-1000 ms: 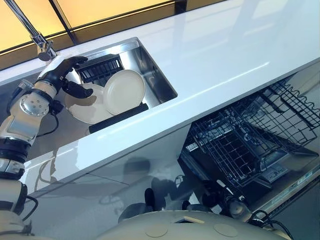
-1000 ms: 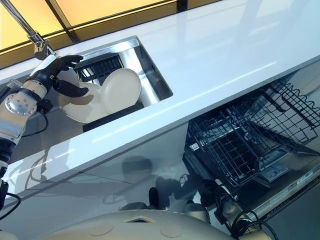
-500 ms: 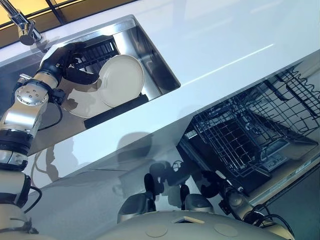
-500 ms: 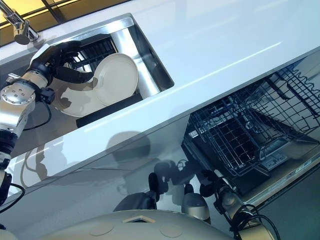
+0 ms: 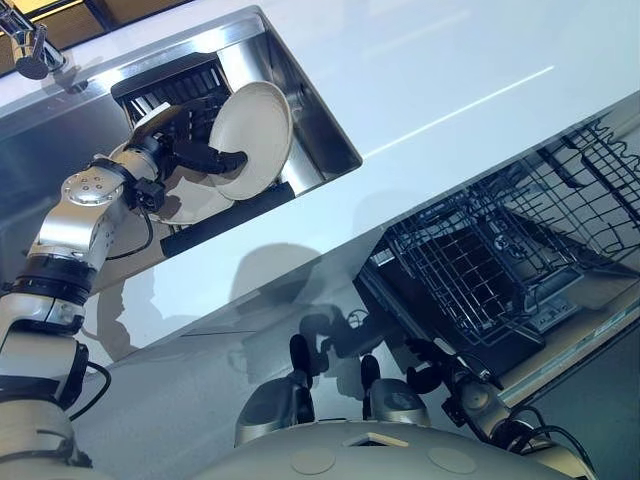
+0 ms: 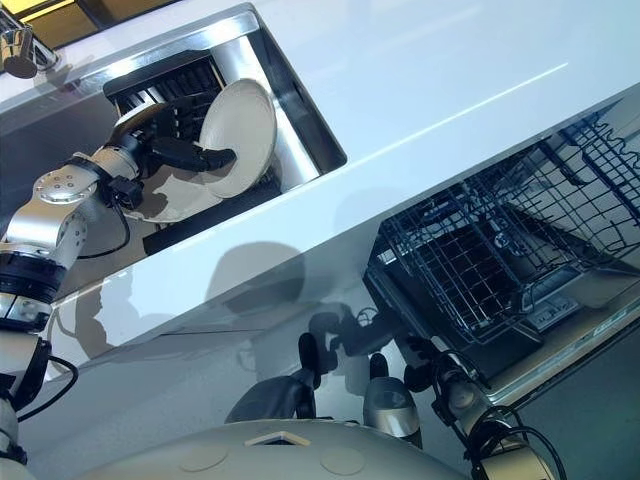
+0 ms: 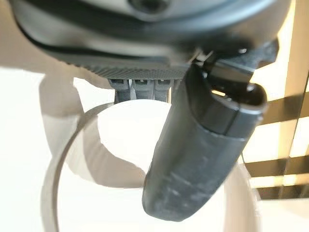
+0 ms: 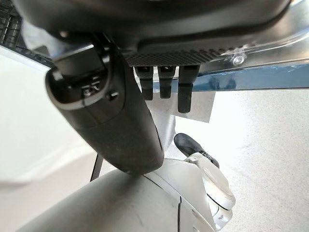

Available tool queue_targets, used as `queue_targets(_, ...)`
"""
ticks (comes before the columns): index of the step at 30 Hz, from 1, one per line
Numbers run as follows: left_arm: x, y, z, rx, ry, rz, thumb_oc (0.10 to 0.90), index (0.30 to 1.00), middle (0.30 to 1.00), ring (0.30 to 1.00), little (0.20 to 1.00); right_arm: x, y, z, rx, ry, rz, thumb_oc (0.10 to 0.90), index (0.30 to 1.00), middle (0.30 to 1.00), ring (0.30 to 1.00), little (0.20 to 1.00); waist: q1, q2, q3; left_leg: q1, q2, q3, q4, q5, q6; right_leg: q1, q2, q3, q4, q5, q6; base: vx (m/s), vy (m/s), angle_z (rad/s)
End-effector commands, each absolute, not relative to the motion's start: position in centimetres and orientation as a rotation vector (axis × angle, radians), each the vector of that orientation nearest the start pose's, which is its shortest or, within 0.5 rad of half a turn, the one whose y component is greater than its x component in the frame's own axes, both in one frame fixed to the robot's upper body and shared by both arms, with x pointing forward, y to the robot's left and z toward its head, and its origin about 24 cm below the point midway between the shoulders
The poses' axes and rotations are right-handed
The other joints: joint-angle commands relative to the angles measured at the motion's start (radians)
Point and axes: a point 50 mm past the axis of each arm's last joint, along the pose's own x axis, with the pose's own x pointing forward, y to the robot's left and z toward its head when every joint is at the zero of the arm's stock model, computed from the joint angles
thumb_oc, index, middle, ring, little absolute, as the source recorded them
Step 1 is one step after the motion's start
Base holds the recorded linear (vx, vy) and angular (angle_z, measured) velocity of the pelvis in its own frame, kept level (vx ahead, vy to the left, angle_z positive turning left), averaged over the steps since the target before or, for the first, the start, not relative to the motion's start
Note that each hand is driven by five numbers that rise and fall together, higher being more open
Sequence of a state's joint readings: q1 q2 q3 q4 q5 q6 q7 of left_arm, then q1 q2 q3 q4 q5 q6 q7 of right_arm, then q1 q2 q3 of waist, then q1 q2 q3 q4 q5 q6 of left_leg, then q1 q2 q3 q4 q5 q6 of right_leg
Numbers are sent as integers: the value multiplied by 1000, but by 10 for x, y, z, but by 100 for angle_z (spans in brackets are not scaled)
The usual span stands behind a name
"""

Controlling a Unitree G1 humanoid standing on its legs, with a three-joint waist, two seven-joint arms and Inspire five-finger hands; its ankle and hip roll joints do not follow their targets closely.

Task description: Pick up plates and place into dishwasher.

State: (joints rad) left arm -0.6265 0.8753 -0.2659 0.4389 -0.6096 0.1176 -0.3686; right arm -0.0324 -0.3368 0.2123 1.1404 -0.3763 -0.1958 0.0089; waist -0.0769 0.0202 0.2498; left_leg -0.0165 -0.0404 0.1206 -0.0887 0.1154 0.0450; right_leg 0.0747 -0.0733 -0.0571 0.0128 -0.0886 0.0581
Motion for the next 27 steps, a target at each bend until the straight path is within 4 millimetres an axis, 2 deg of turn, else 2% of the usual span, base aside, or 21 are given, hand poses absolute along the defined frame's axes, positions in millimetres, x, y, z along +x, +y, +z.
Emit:
queue_targets(1, 352, 238, 225, 322, -153, -496, 800, 900, 900, 900, 900, 107, -283, -135, -811, 1042, 276, 800, 900, 900, 900, 900, -18, 48, -31, 12, -61, 24, 147, -229, 41, -190, 45, 37, 136, 13, 55, -24, 6, 6)
queue_targets(6, 352, 224, 216, 379, -39, -664, 800, 900, 900, 900, 900, 111, -287, -133, -813, 1039, 266, 800, 900, 900, 900, 900, -19, 52, -28, 6, -64, 22, 148, -223, 38, -192, 47, 36, 133, 17, 54, -24, -8, 3)
queue_targets(7, 351, 221, 217, 376, -40, -677, 718, 829, 829, 829, 818, 112, -288, -132, -813, 1039, 263, 800, 900, 900, 900, 900, -19, 53, -28, 8, -64, 23, 147, -223, 37, -191, 47, 35, 132, 18, 54, 0, 0, 0)
queue_targets(8, 351, 220, 218, 372, -48, -681, 391, 549, 549, 549, 491, 113, -288, -132, -811, 1039, 261, 800, 900, 900, 900, 900, -19, 54, -28, 10, -65, 21, 146, -223, 36, -189, 46, 33, 130, 18, 54, -21, -13, 4)
queue_targets(9, 350, 218, 221, 369, -72, -677, 196, 382, 382, 382, 296, 113, -288, -132, -811, 1042, 260, 800, 900, 900, 900, 900, -18, 55, -31, 11, -67, 20, 145, -222, 35, -186, 46, 31, 126, 19, 53, -15, -13, 4)
queue_targets(10, 350, 217, 223, 362, -94, -671, 100, 300, 300, 300, 200, 113, -289, -132, -810, 1044, 260, 800, 900, 900, 900, 900, -17, 56, -33, 13, -68, 19, 145, -222, 35, -184, 47, 30, 124, 19, 52, 0, 0, 0)
queue_targets(17, 344, 223, 247, 203, -321, -517, 100, 300, 300, 300, 200, 106, -286, -136, -807, 1058, 264, 800, 900, 900, 900, 900, -5, 58, -59, 31, -74, 0, 128, -223, 29, -154, 48, 18, 99, 16, 43, -3, -12, 5)
queue_targets(27, 339, 243, 250, 169, -410, -375, 100, 300, 300, 300, 200, 101, -281, -139, -803, 1064, 276, 800, 900, 900, 900, 900, 9, 59, -80, 55, -66, -14, 100, -215, 22, -131, 50, 4, 87, 7, 35, -2, -3, 0)
